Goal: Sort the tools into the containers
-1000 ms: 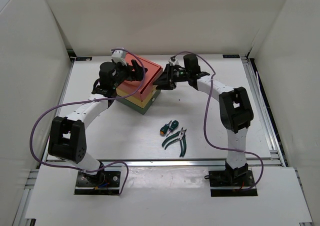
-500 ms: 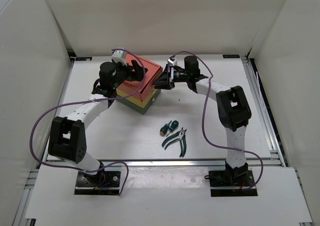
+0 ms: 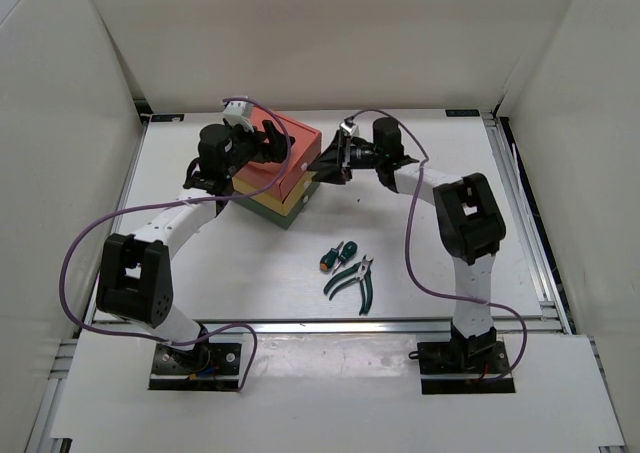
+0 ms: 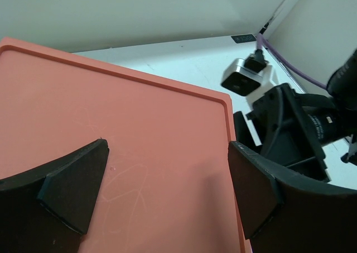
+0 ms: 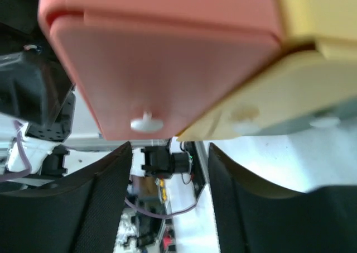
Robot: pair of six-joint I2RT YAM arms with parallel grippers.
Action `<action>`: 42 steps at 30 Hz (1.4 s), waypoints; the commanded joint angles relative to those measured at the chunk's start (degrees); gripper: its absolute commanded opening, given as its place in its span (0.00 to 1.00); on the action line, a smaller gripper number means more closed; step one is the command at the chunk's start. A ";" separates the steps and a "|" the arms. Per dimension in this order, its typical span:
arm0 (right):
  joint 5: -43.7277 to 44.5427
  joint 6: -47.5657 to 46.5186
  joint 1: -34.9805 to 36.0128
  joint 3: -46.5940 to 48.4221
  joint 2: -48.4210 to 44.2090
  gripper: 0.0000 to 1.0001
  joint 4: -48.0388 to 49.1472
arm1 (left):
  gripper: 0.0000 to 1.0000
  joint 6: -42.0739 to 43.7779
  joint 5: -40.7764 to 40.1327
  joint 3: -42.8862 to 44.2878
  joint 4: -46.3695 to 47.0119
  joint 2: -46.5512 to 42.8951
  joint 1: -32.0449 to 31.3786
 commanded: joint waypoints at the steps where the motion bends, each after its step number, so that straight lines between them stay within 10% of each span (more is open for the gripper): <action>1: 1.14 3.99 -2.78 -4.96 -4.35 0.61 9.82 | 0.99 -3.02 1.38 -4.02 -13.62 2.81 -0.51; 26: 0.44 4.01 1.26 3.11 9.18 0.57 6.85 | 0.99 -2.94 2.08 -3.75 -14.23 3.34 -0.51; 42: 0.17 20.19 1.44 -2.33 11.12 0.00 27.24 | 0.99 -3.46 1.73 -4.72 -13.53 2.99 -0.60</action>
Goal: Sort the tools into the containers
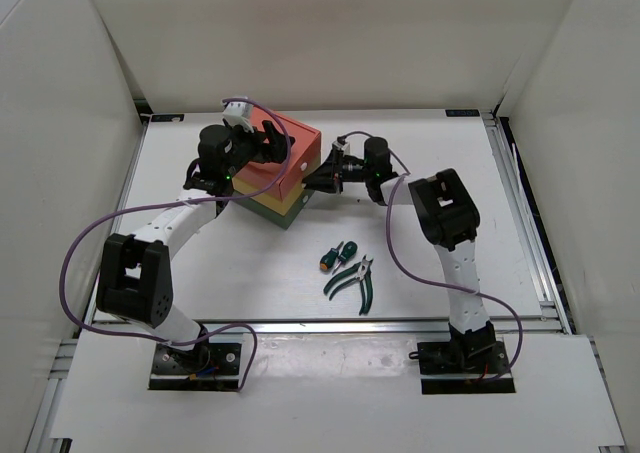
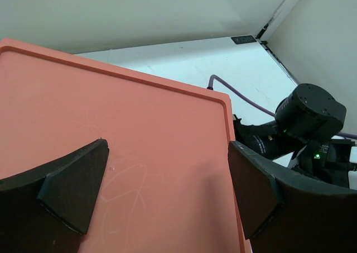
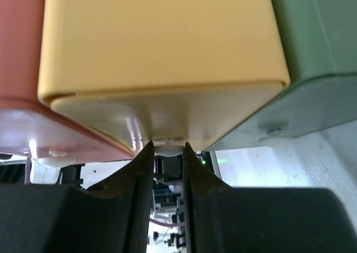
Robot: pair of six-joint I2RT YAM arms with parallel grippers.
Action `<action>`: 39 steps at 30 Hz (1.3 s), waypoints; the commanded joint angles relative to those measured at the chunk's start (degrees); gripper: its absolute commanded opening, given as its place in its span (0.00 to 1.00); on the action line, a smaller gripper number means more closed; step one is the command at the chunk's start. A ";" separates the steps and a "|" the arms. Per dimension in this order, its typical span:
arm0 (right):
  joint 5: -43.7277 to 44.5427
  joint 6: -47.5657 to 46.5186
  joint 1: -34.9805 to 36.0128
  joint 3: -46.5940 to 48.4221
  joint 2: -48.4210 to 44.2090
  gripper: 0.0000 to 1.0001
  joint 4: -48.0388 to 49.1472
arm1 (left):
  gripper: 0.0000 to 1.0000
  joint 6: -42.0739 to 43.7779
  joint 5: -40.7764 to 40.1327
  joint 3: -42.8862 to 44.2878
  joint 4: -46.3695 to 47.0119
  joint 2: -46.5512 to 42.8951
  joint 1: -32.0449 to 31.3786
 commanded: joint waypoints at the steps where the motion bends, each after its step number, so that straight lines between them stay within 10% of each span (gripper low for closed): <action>1: 1.59 3.10 0.32 -2.76 -1.76 0.00 7.46 | 0.99 -3.51 1.71 -4.37 -14.49 3.01 -0.53; 19: -0.34 -7.44 -5.66 -19.84 -16.36 0.00 -1.93 | 0.99 -3.86 1.36 -2.53 -14.32 3.89 0.08; 23: -0.78 -12.71 -3.55 -13.79 -14.95 0.33 -8.53 | 0.99 -4.30 1.36 -2.44 -14.23 3.89 0.08; 39: 2.47 -12.20 0.15 -2.08 -4.93 0.46 -8.54 | 0.99 -3.95 2.41 -1.39 -15.29 4.24 0.08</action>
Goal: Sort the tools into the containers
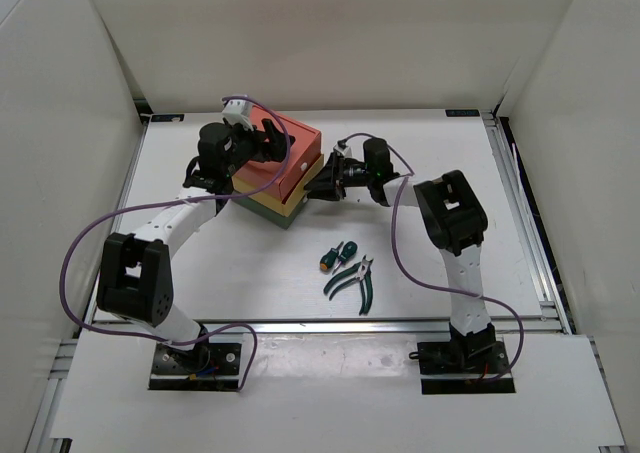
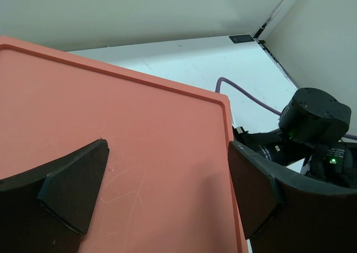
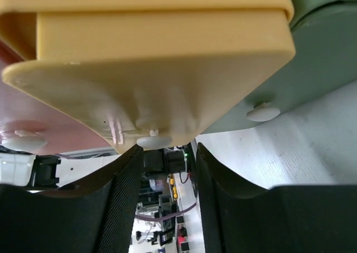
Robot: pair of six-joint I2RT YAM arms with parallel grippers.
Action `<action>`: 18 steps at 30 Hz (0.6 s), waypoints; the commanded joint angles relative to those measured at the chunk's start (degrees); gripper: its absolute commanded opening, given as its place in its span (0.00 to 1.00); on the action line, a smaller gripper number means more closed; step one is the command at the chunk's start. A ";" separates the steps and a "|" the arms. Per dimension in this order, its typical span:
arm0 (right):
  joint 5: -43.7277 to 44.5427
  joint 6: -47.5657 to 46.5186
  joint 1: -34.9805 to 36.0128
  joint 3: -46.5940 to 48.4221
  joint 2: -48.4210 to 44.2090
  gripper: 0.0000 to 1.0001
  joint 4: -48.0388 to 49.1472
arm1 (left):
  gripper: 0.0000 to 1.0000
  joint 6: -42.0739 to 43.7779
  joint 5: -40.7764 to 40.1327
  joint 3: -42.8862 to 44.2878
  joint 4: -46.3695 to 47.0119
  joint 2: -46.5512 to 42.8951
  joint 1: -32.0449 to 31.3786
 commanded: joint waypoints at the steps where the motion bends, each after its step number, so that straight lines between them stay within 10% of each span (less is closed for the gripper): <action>1: 0.85 -1.64 0.10 2.95 0.58 0.47 1.30 | 0.99 -3.12 1.97 -2.24 -14.17 3.93 -0.11; 11: 1.12 4.07 0.10 3.13 1.98 0.48 8.60 | 0.99 -3.03 1.97 -3.11 -14.26 3.58 -0.11; 18: 1.21 7.93 0.10 3.65 3.56 0.27 12.46 | 0.99 -3.03 2.15 -3.29 -14.17 3.58 -0.11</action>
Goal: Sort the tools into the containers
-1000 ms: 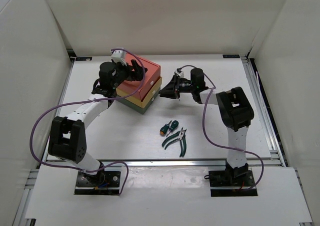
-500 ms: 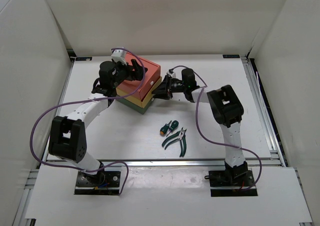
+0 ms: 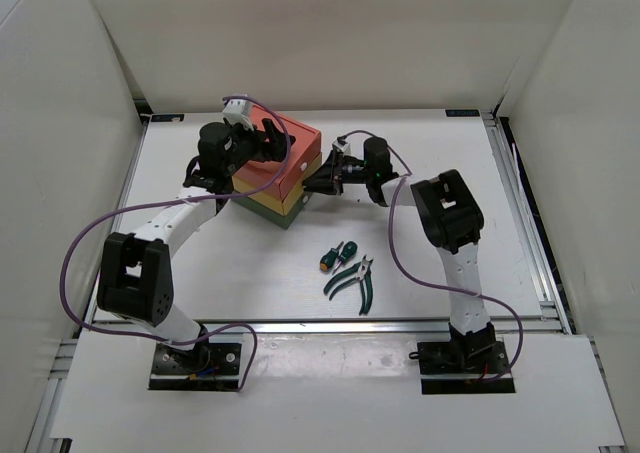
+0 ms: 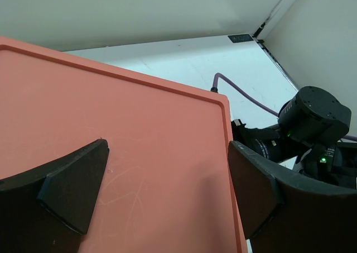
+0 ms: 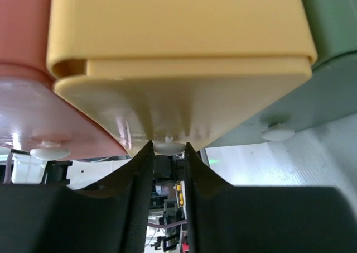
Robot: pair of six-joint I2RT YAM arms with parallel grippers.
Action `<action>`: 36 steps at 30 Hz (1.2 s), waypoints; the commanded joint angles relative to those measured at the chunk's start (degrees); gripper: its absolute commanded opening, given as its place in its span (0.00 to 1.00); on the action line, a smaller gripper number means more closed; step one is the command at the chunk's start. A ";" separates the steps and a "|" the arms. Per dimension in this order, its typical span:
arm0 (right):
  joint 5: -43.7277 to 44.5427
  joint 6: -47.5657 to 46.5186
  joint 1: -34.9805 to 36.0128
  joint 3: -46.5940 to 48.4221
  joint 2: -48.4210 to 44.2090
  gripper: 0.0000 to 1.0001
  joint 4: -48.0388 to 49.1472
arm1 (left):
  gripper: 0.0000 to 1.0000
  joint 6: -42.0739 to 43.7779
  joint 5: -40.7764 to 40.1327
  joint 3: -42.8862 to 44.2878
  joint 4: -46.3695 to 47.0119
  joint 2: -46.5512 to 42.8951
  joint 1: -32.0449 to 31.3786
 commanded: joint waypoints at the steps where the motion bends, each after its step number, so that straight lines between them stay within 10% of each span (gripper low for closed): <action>1: 1.05 3.23 0.08 2.17 1.47 0.25 5.49 | 0.99 -2.98 1.95 -3.69 -13.82 3.32 -0.05; 8: 1.23 4.30 -0.10 0.59 0.07 0.00 7.42 | 0.99 -2.98 1.60 -4.04 -13.65 2.97 -0.14; 36: 0.35 -15.71 -7.65 -18.85 -21.38 0.08 -14.61 | 0.99 -5.27 1.26 -2.90 -11.62 5.08 1.89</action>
